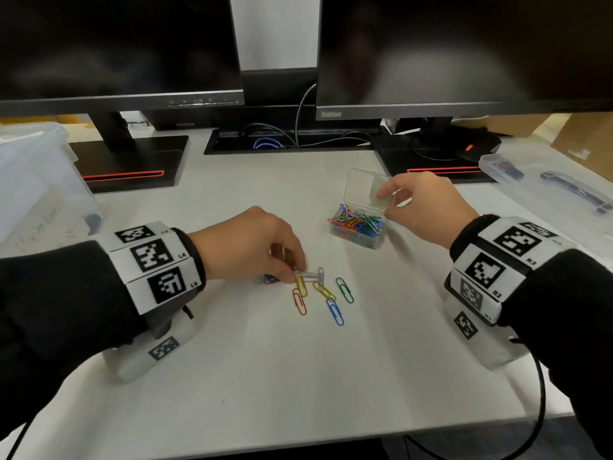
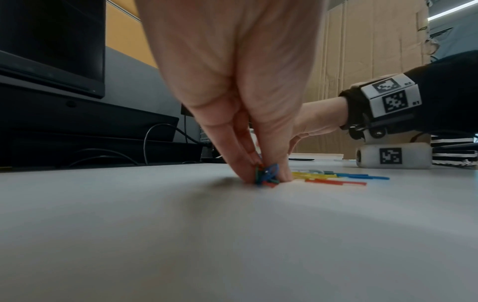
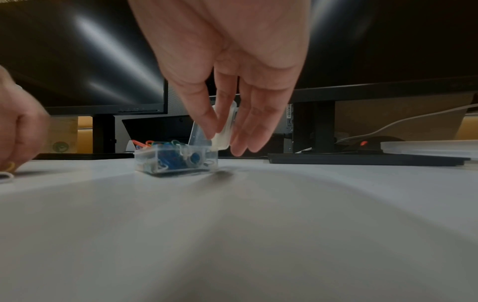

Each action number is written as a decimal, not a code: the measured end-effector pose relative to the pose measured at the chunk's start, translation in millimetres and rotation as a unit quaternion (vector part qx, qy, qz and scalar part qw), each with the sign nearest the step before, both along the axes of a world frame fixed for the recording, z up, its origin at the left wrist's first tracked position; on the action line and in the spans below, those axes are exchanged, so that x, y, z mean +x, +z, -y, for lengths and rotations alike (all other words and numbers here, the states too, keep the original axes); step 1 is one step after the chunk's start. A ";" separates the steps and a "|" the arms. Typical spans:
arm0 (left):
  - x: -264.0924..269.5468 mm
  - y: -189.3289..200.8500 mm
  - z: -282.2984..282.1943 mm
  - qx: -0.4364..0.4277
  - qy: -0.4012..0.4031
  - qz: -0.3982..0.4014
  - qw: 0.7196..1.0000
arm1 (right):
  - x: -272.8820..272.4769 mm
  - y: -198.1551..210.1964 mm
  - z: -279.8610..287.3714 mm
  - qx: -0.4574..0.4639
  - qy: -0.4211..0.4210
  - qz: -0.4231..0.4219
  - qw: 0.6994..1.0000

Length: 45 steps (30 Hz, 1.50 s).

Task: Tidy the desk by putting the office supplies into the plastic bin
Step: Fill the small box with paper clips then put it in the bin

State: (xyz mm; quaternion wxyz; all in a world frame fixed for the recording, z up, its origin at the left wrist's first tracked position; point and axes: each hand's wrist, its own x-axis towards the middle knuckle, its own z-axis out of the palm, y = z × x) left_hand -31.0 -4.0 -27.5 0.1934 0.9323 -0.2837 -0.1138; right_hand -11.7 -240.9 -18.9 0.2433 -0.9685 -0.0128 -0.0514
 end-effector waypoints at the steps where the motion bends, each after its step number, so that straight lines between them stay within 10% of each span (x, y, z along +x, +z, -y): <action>1: 1.0 0.0 1.7 -0.004 0.005 -0.003 1.000 | 0.2 0.1 0.3 0.000 -0.001 0.006 1.000; 12: 21.6 17.3 38.0 -0.139 0.010 0.193 0.971 | 6.6 2.8 -20.4 0.044 0.024 0.020 0.999; 19: 33.9 13.6 61.1 -0.073 -0.055 0.150 0.984 | 5.7 4.5 -26.5 0.054 0.044 0.015 0.997; 28: 30.4 5.2 17.9 0.023 0.058 0.143 0.988 | 9.2 0.6 -26.4 0.062 0.034 -0.030 0.997; 45: 30.7 5.2 36.9 -0.027 0.023 0.122 0.992 | 3.6 4.2 -26.6 0.013 0.047 -0.051 0.998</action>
